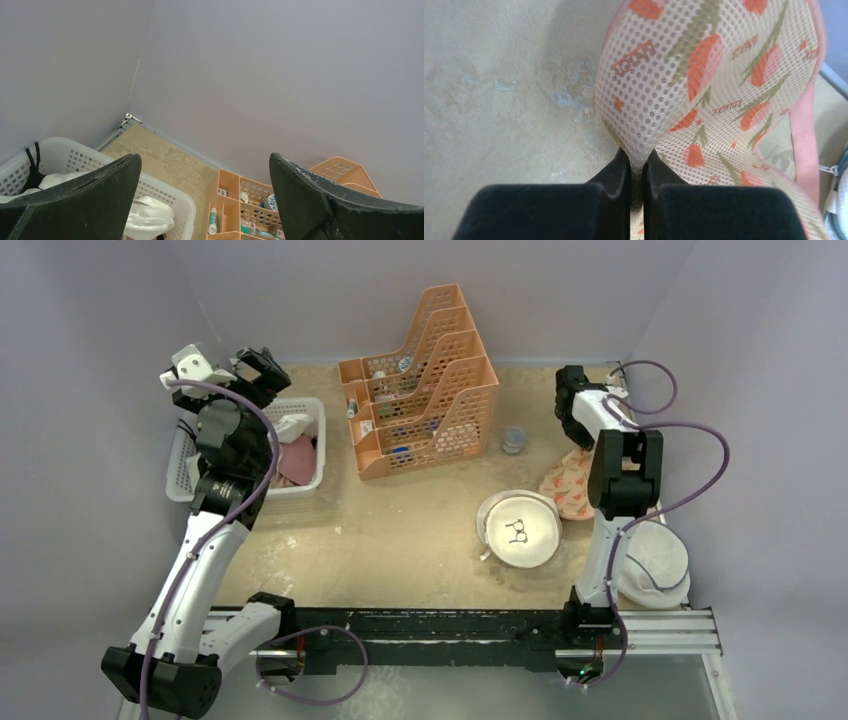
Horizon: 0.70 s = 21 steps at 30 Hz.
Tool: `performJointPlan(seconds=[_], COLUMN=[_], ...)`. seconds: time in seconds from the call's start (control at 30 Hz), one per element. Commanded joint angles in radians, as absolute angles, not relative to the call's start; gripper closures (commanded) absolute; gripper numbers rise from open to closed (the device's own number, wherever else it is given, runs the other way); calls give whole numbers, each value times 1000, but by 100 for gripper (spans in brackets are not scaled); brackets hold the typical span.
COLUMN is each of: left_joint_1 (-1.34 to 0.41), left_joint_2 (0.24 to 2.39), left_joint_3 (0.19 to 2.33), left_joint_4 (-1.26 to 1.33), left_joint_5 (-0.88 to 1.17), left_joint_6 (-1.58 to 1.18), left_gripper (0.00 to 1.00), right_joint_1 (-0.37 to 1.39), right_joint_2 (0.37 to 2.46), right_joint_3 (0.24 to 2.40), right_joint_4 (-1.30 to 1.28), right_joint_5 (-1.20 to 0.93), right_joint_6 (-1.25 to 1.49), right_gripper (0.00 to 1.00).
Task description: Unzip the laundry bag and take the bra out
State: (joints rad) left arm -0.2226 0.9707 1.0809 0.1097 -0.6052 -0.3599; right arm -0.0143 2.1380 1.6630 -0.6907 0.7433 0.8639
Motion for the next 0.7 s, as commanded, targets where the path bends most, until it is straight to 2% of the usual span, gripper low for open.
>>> performJointPlan(seconds=[0.0, 0.33, 0.5, 0.67], left_joint_1=[-215, -215, -215, -215], left_joint_2=[982, 1000, 1002, 1001], left_joint_3=[1086, 1086, 1086, 1086], left_joint_4=[138, 138, 136, 135], left_joint_5=[-579, -569, -568, -568], left_joint_6=[-385, -397, -400, -402], left_gripper=[1, 2, 2, 2], right_joint_1=[-18, -11, -12, -11], right_joint_2=[2032, 1771, 1539, 1210], right_joint_3=[1644, 1538, 1309, 993], right_joint_4=[-661, -524, -181, 303], right_joint_5=[787, 797, 648, 330], right_joint_6=[872, 826, 630, 380], right_gripper=[100, 100, 100, 100])
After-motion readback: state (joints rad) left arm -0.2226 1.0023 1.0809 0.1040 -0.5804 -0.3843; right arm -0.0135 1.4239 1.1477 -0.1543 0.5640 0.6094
